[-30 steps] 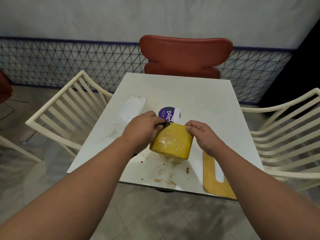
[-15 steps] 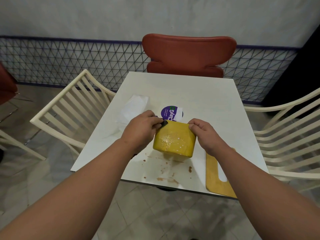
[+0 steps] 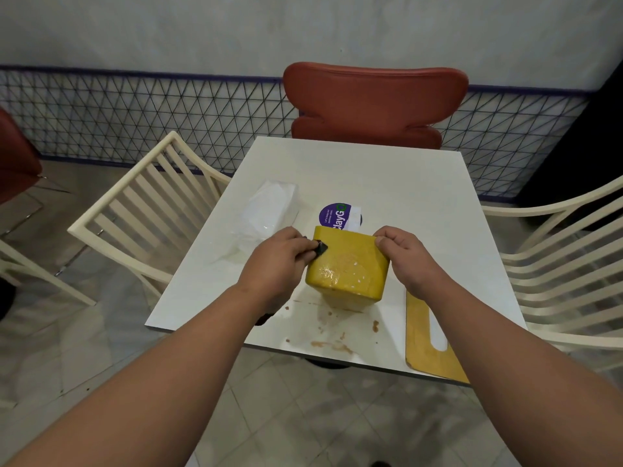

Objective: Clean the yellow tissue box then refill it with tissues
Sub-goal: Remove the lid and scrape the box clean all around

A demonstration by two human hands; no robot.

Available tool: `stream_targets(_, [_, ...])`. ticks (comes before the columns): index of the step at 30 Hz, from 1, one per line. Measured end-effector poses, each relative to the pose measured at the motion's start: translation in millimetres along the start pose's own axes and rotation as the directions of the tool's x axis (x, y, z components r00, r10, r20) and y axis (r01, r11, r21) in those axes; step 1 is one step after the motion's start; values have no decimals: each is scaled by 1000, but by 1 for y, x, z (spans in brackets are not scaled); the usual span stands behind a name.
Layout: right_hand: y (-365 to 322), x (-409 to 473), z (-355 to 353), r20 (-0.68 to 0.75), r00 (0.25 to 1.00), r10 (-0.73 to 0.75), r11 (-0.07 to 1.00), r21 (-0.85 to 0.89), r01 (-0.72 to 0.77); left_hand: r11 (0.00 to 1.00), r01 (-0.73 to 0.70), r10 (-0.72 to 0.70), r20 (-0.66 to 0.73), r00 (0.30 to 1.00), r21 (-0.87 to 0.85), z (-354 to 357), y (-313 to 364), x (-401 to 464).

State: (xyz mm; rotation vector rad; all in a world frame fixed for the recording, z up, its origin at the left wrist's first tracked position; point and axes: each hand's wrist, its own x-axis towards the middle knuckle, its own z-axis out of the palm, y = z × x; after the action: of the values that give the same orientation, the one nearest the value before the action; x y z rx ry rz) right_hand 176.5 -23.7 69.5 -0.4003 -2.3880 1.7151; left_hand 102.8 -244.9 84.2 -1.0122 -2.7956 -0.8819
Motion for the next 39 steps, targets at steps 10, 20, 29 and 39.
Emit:
stream_targets(10, [0, -1, 0, 25, 1000, -2, 1000, 1, 1, 999, -20, 21, -17, 1000, 41, 4, -5, -14])
stream_targets(20, [2, 0, -1, 0, 1000, 3, 1000, -22, -3, 995, 73, -84, -170, 982, -70, 25, -1, -60])
stream_targets(29, [1, 2, 0, 8, 1000, 27, 999, 25, -27, 992, -32, 7, -204, 979, -120, 72, 48, -63])
stream_targets(39, [-1, 6, -1, -9, 999, 40, 999, 27, -40, 981, 20, -73, -266, 961, -195, 84, 51, -57])
